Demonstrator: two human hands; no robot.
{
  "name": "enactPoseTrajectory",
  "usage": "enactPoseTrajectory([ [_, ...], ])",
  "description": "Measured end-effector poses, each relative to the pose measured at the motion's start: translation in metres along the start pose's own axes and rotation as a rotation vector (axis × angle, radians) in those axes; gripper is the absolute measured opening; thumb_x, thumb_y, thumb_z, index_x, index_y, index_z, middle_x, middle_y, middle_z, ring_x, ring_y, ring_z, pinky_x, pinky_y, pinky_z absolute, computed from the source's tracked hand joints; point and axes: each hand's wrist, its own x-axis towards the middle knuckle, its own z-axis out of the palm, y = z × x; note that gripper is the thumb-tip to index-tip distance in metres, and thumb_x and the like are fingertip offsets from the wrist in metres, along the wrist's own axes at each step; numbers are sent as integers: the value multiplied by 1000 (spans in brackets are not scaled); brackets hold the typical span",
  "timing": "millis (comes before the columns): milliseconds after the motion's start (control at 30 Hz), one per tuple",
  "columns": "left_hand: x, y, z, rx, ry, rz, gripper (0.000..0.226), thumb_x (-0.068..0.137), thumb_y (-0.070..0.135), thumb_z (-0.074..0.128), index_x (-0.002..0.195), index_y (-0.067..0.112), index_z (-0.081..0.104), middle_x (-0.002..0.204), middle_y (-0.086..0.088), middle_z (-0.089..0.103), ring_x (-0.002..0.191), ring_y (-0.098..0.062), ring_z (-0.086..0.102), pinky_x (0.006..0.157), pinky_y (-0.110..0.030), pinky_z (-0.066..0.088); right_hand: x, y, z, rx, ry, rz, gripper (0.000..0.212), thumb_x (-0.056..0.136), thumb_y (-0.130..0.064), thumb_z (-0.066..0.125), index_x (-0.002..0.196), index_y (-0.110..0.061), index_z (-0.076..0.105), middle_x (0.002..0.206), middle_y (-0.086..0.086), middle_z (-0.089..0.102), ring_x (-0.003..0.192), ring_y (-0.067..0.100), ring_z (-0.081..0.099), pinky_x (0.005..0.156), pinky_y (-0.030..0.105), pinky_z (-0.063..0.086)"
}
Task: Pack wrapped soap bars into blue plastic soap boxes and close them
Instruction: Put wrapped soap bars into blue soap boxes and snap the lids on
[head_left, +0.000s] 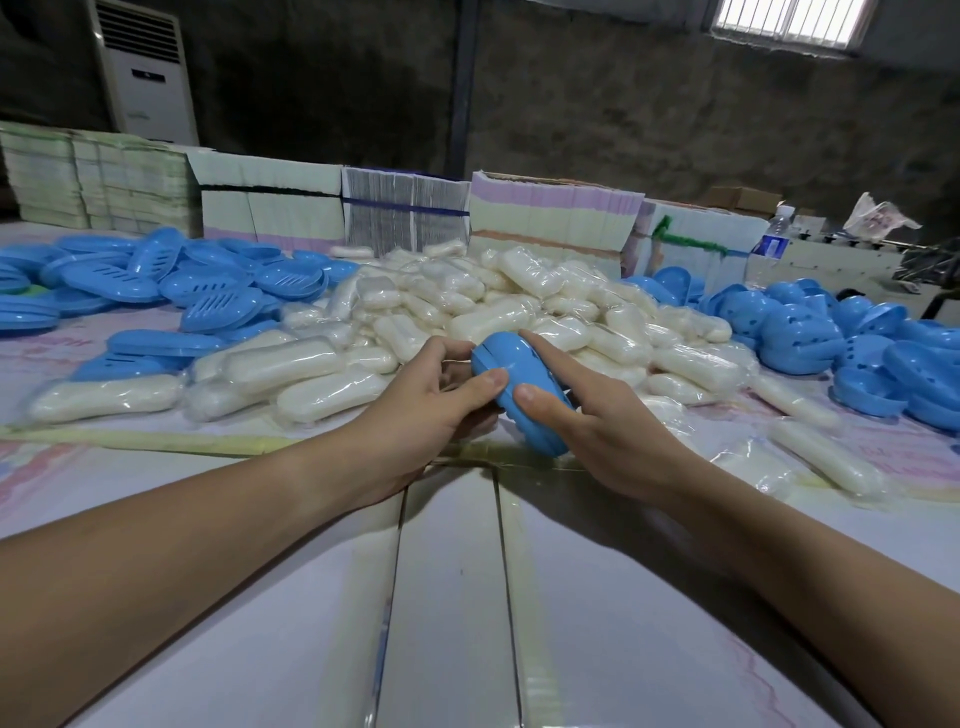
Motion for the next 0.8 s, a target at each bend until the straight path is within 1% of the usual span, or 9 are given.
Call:
enactPoseTrajectory([
  [100,0,-1,-1,18,-26,5,30,97,16,63,125,11,54,121,-13,66,109,-20,70,98,-37,57,0,0,-2,-6,-18,6,71,87,-61,41,152,-40,24,152,-14,38,134,6,39,113,37,34],
  [233,0,-2,-1,40,-32,29,28,95,19,65,120,12,56,113,-10,70,99,-16,73,96,-37,59,-1,-2,-2,-39,-52,-7,70,87,-62,39,151,-40,24,149,-11,42,132,8,41,112,38,34],
  [367,-1,0,-2,-8,-18,13,47,77,28,73,120,14,57,116,-13,69,103,-22,73,92,-38,60,-1,-1,-2,-25,-53,-8,70,86,-65,39,151,-43,22,149,-13,42,129,5,43,111,36,36],
  [433,-1,3,-2,-56,-18,-11,52,74,27,73,122,20,56,123,-14,63,109,-26,72,90,-36,61,-1,1,-2,-16,-55,-6,74,83,-71,41,150,-47,21,147,-15,43,122,-1,46,106,29,40],
  [500,0,5,-3,-128,-11,-42,45,85,20,71,127,24,55,128,-17,60,113,-31,70,92,-37,60,-1,2,-2,-37,-41,-7,83,75,-76,49,149,-50,20,138,-18,48,108,-5,51,93,18,42],
  [567,1,7,-4,-182,-2,-74,43,94,15,65,134,22,53,134,-21,58,112,-34,70,98,-43,57,-1,3,-2,-128,-11,-51,91,72,-68,64,150,-43,24,127,-17,52,103,1,53,87,18,43],
  [633,2,9,-6,-199,3,-89,48,95,14,65,140,22,50,137,-24,56,111,-35,71,102,-47,54,0,4,-3,-241,70,-99,83,73,-50,76,145,-34,38,120,-14,58,98,5,55,85,26,47],
  [733,2,8,-9,-144,-20,-30,57,83,21,72,136,30,52,133,-23,56,102,-31,74,94,-43,59,-1,3,-8,-262,204,-137,56,76,-32,76,128,-28,56,112,-12,65,97,10,58,86,35,48],
  [800,1,6,-12,50,-71,70,56,81,21,77,128,40,55,127,-13,58,93,-22,76,85,-34,63,-2,0,-13,-249,255,-145,49,75,-30,71,123,-30,59,106,-13,67,94,12,59,85,36,48],
])
